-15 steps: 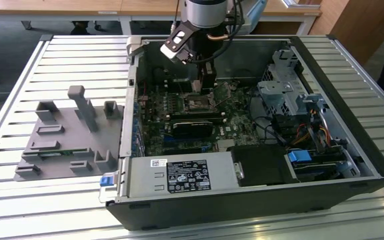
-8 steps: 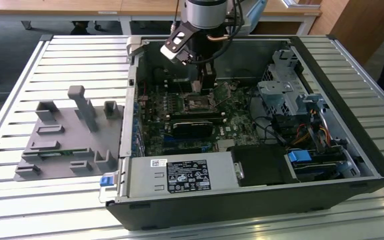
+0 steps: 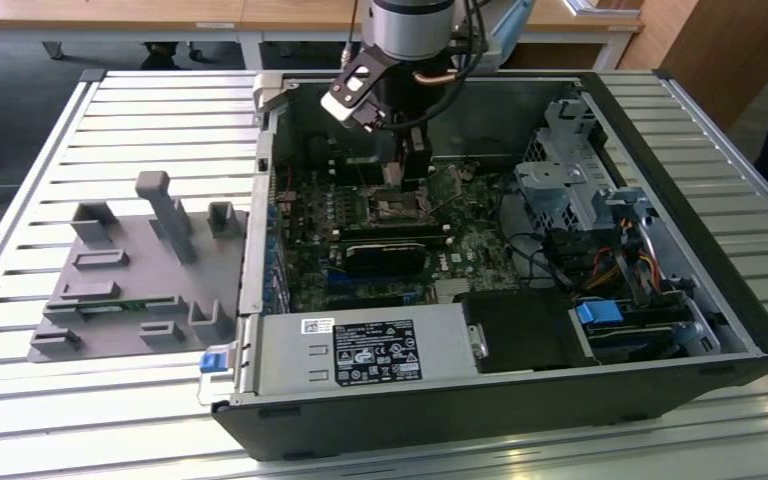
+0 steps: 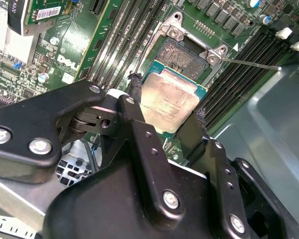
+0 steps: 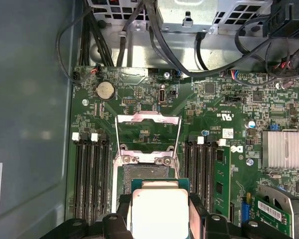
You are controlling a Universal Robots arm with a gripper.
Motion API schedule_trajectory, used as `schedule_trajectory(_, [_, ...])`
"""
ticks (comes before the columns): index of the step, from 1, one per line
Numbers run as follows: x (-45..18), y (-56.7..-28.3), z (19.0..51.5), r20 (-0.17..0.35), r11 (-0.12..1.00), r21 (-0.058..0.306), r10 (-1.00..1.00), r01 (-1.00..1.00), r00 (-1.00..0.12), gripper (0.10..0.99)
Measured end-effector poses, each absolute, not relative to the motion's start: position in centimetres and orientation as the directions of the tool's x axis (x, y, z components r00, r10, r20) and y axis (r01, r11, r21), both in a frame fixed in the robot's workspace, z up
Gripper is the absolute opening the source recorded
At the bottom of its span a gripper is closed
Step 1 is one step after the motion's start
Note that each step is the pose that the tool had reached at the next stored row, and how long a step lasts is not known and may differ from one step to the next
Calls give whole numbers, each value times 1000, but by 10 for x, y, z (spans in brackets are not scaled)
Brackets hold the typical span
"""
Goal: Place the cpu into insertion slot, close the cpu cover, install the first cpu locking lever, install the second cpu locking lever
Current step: 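Place the cpu into insertion slot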
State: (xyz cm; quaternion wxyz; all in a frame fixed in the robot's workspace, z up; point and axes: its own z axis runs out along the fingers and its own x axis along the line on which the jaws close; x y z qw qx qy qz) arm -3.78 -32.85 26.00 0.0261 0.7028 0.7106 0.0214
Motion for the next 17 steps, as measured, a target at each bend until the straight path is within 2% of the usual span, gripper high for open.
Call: schedule_trajectory(17, [-38,-329,253,-7,11,67,1000,998,-11,541])
